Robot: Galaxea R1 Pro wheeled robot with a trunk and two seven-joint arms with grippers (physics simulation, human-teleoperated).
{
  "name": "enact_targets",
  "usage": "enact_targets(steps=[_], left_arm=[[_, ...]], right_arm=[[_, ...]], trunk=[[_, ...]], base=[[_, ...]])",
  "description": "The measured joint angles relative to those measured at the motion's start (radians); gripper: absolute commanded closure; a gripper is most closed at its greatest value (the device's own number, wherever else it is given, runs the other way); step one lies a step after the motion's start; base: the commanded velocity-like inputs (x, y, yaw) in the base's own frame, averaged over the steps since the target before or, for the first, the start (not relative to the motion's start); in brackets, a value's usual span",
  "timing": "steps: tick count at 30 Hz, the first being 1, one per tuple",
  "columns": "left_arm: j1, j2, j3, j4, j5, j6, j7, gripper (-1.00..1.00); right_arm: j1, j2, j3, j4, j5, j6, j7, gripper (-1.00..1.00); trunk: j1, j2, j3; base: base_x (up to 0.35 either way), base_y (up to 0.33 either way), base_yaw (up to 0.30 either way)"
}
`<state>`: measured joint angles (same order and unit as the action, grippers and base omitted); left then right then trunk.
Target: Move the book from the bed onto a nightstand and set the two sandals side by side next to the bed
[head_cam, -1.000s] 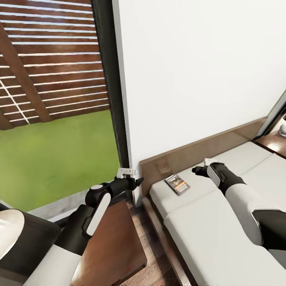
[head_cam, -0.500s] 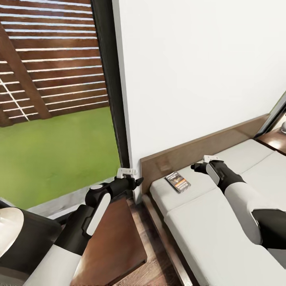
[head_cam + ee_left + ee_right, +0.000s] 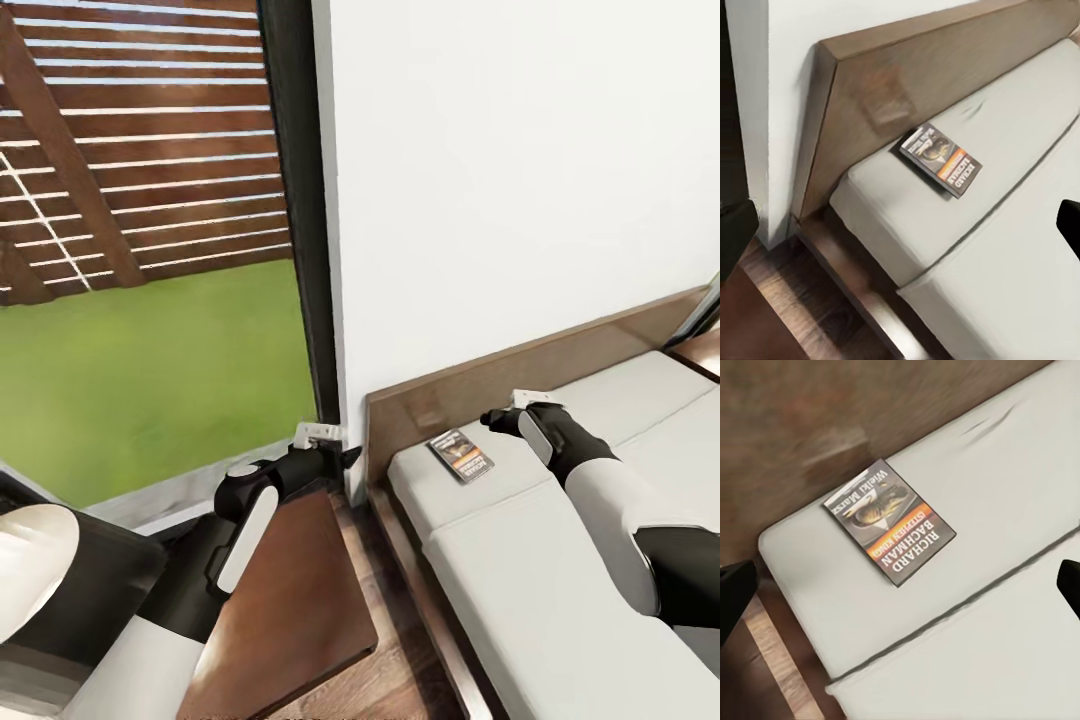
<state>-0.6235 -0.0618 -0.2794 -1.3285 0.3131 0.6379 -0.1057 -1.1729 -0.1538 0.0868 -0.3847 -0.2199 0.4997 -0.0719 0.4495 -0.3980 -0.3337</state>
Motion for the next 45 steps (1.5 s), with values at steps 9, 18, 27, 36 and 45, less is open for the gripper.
enact_targets(steps=[9,18,27,36,45], left_arm=[[0.0,0.002,0.002,0.001,-0.001,-0.035,0.007,-1.0],[0.0,0.002,0.002,0.002,-0.002,-0.038,0.008,-1.0],[0.0,0.0,0.001,0.005,-0.001,-0.039,0.007,-1.0],[0.001,0.0,0.001,0.008,0.0,-0.04,0.001,-1.0],[0.001,-0.001,0.001,0.008,0.0,-0.039,0.004,-1.0]], right_arm=[[0.0,0.0,-0.003,0.0,0.001,0.0,0.0,-1.0],[0.0,0.0,-0.004,-0.001,0.0,-0.001,0.0,-1.0],[0.0,-0.004,-0.008,-0.002,-0.001,0.0,0.004,-1.0],[0.0,-0.005,-0.008,-0.002,0.0,-0.001,0.004,-1.0],[0.0,-0.006,-0.008,-0.002,0.0,-0.001,0.005,-1.0]], trunk=[[0.0,0.0,-0.013],[0.0,0.0,-0.019],[0.0,0.0,-0.019],[0.0,0.0,-0.019],[0.0,0.0,-0.019]], base=[[0.0,0.0,0.104],[0.0,0.0,0.009],[0.034,0.0,0.0],[0.107,0.0,0.0],[0.007,0.0,0.0]])
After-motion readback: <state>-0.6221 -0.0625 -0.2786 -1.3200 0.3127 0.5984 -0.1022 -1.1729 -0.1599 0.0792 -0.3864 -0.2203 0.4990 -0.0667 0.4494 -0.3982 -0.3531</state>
